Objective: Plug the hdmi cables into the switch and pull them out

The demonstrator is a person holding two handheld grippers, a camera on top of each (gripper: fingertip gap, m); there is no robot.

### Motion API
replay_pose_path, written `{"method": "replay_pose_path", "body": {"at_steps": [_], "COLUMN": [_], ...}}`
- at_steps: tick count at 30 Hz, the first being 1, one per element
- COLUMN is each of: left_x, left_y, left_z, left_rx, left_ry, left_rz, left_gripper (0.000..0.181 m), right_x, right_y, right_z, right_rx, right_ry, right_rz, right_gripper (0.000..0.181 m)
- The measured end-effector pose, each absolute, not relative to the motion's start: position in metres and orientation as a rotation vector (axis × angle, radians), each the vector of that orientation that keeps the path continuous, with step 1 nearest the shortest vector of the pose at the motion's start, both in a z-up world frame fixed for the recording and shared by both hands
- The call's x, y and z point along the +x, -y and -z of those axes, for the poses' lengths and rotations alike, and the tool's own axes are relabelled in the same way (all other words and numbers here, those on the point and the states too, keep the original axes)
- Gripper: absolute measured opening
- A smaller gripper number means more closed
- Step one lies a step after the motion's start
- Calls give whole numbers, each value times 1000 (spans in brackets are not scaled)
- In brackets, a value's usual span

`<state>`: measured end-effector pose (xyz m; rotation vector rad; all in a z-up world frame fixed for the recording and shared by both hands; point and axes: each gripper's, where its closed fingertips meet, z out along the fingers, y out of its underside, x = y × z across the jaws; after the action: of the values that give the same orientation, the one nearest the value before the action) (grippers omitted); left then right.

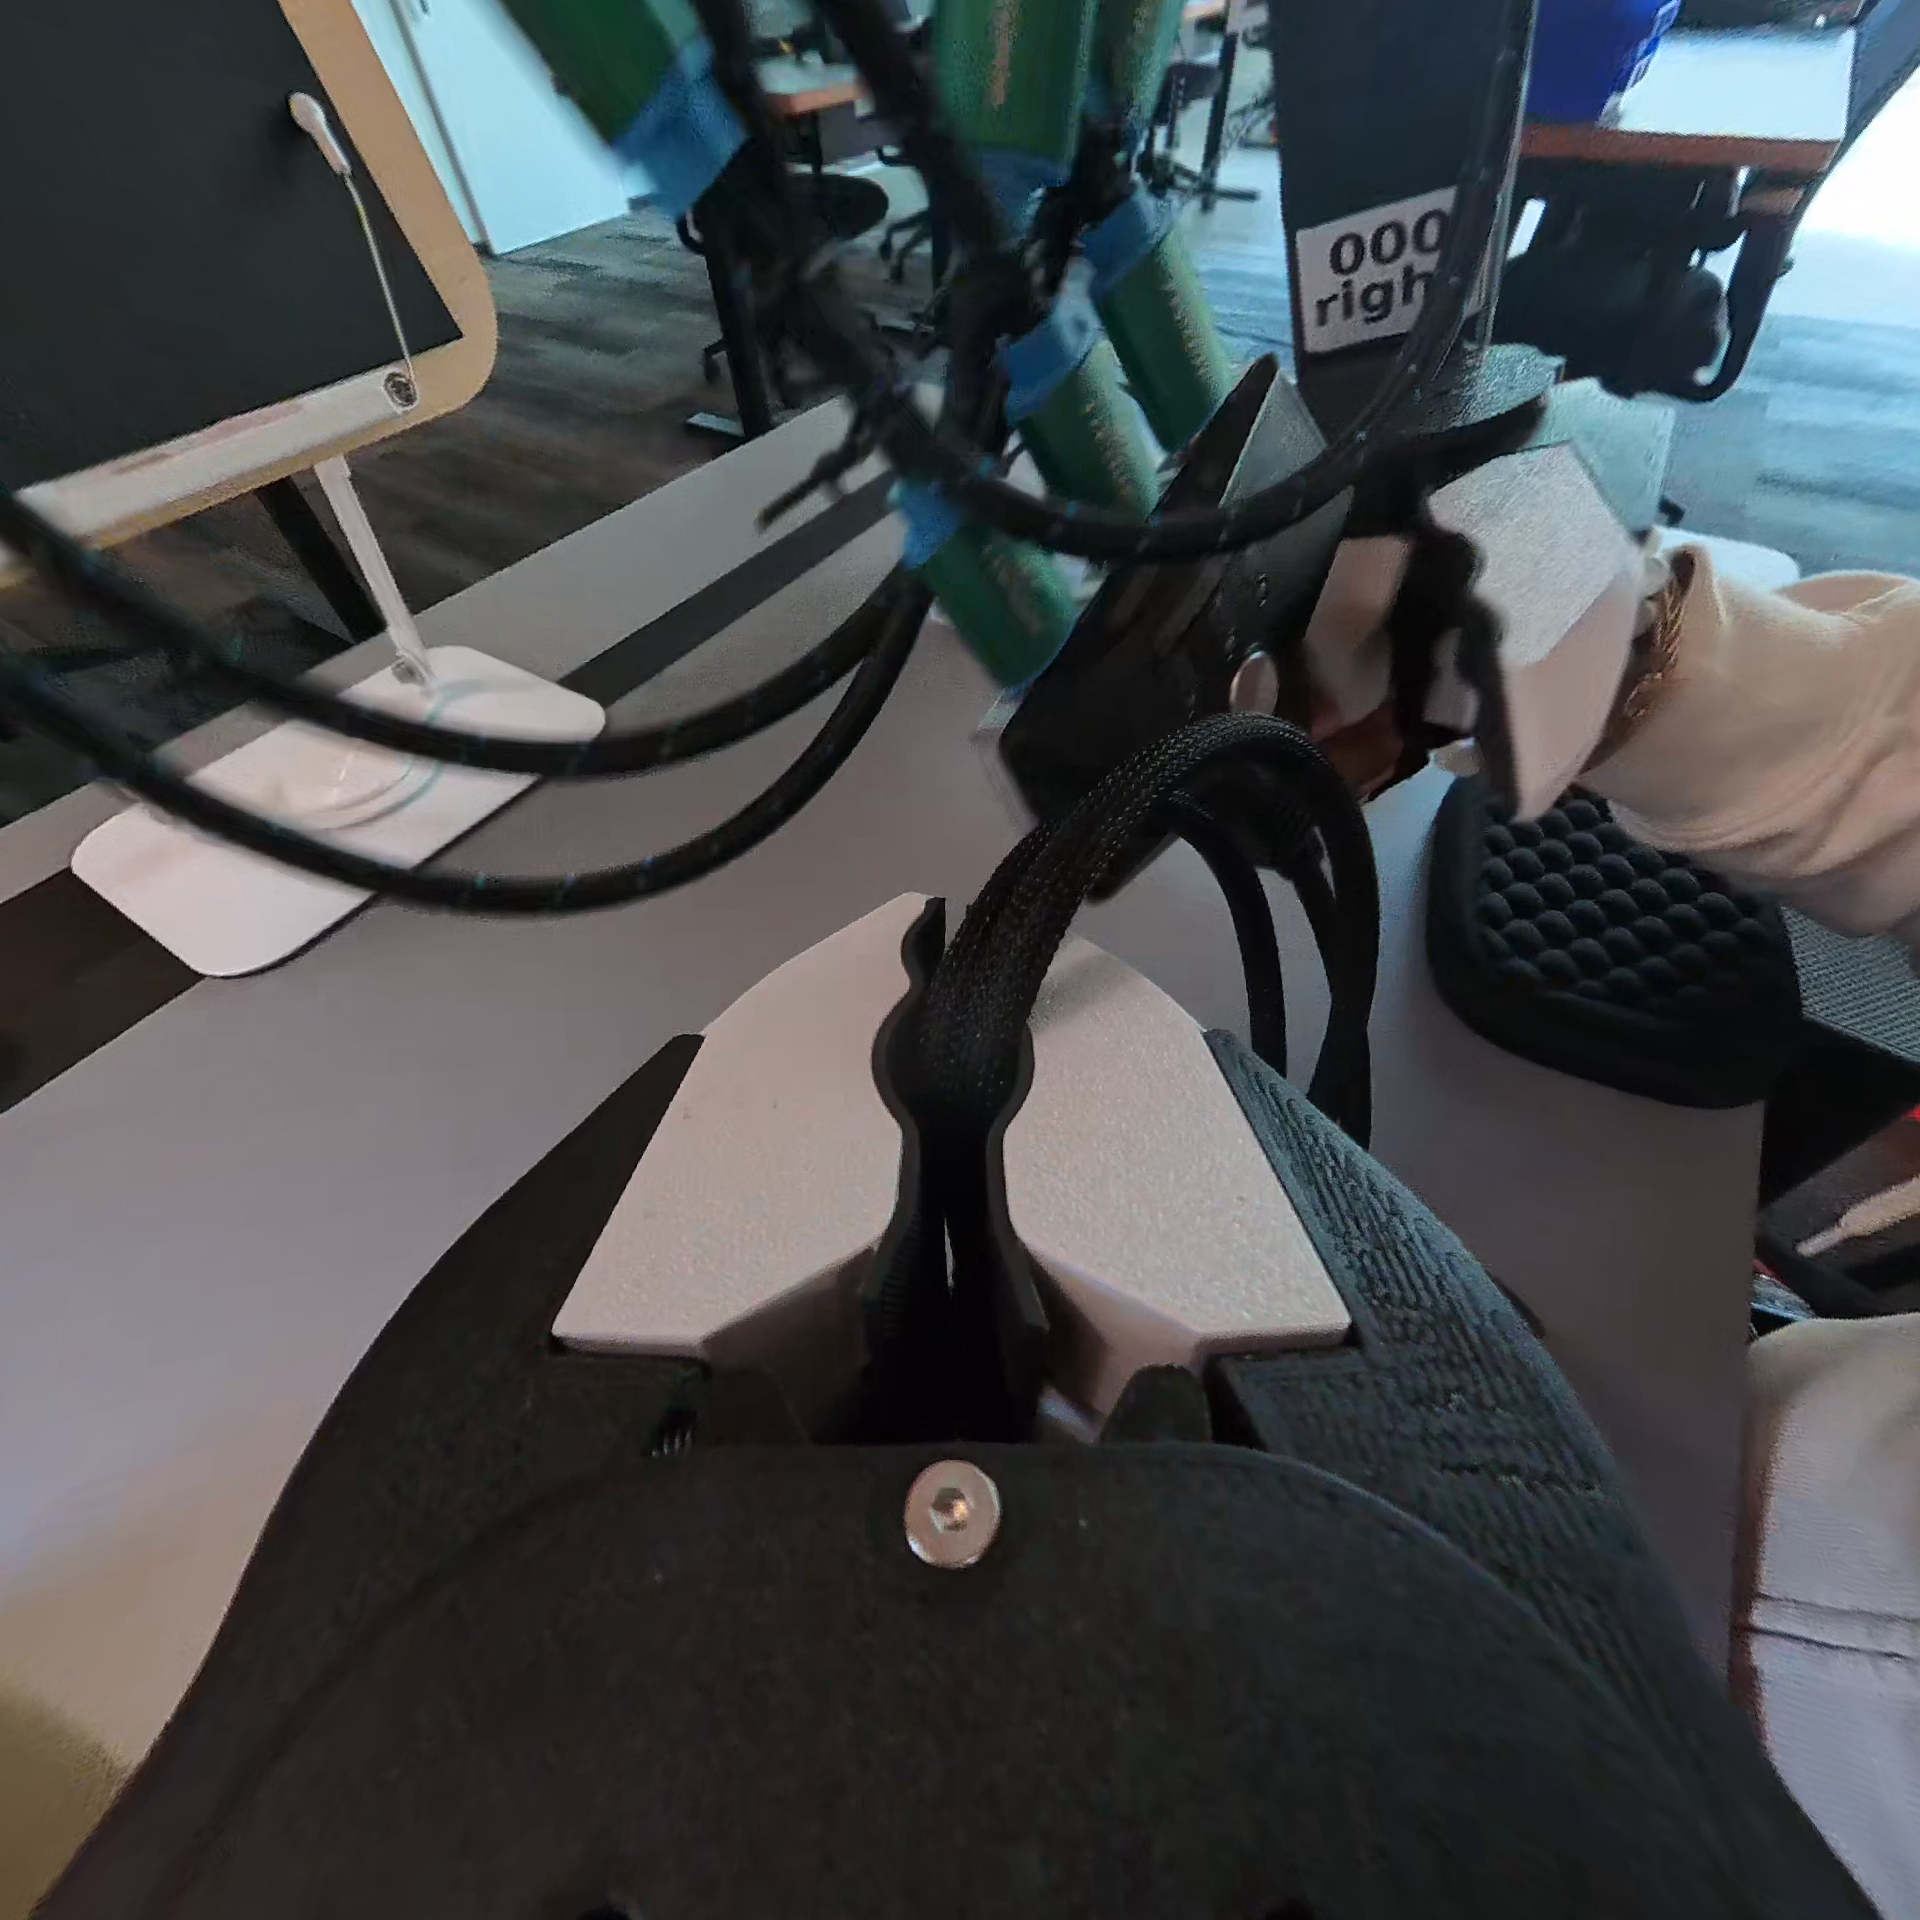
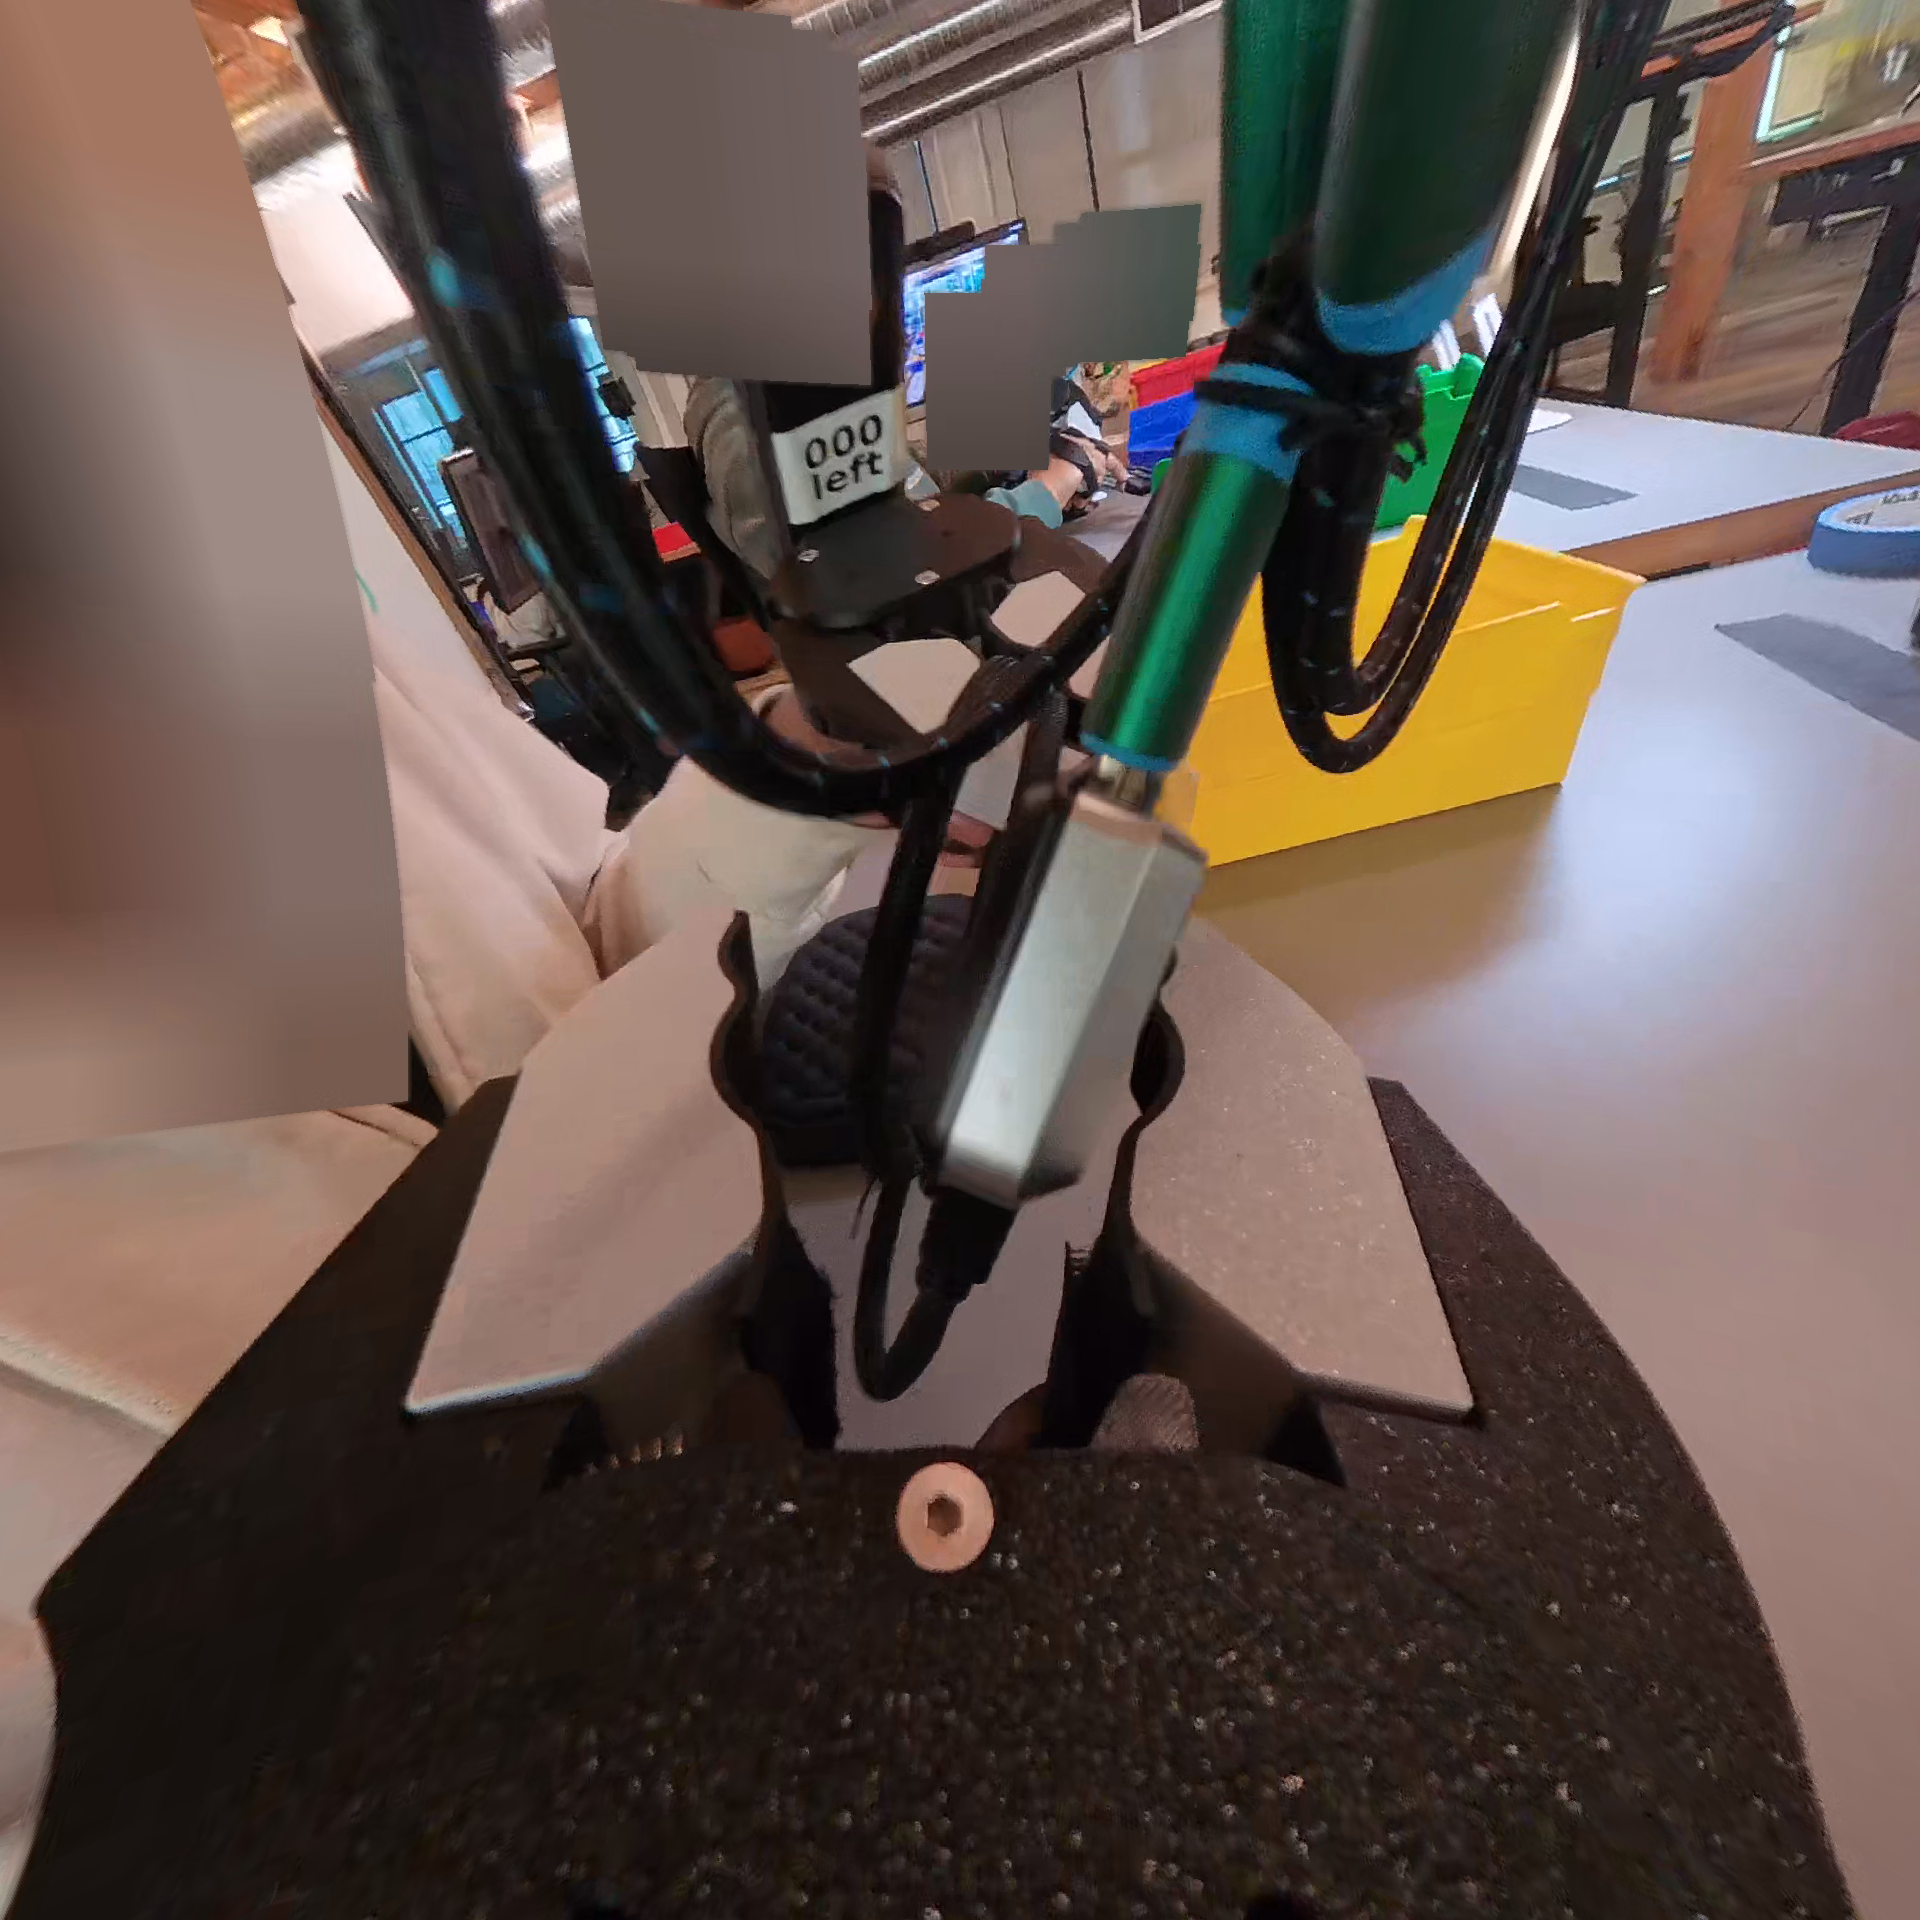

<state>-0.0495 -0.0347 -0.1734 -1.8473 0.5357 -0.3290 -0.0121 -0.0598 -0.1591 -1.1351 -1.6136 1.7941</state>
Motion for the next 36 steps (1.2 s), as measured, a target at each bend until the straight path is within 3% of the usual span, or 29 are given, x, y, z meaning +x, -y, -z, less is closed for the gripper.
{"method": "replay_pose_path", "body": {"at_steps": [4,6,9,12,13,16,22,26,29,36], "left_x": [-47,-44,-43,-41,-47,-80,-114,-118,-127,-129], "left_y": [27,27,29,46,53,67,73,84,85,81], "left_z": [173,167,156,125,114,103,176,182,180,192], "left_rx": [-1847,-1796,-1697,-1476,-1394,-1244,-1320,-1251,-1234,-1281], "left_ry": [-512,-529,-592,-577,-527,-305,-65,-47,-15,-3], "left_rz": [305,314,223,299,320,353,358,351,337,352], "left_gripper": [4,5,8,38,39,39,36,33,31,31], "right_x": [-26,-27,-24,-16,-12,7,73,124,159,209], "right_y": [50,42,41,30,23,-2,-78,-136,-165,-221], "right_z": [165,164,158,147,141,113,42,14,13,64], "right_rx": [-1134,-1148,-1079,-1081,-1080,-1059,-1051,-1031,-978,-1120], "right_ry": [1535,1472,1444,1398,1376,1317,1388,1561,1675,1787], "right_rz": [-1666,-1667,-1653,-1659,-1651,-1572,-1122,-723,-582,-702], "right_gripper": [37,31,30,30,30,30,30,30,30,30]}}
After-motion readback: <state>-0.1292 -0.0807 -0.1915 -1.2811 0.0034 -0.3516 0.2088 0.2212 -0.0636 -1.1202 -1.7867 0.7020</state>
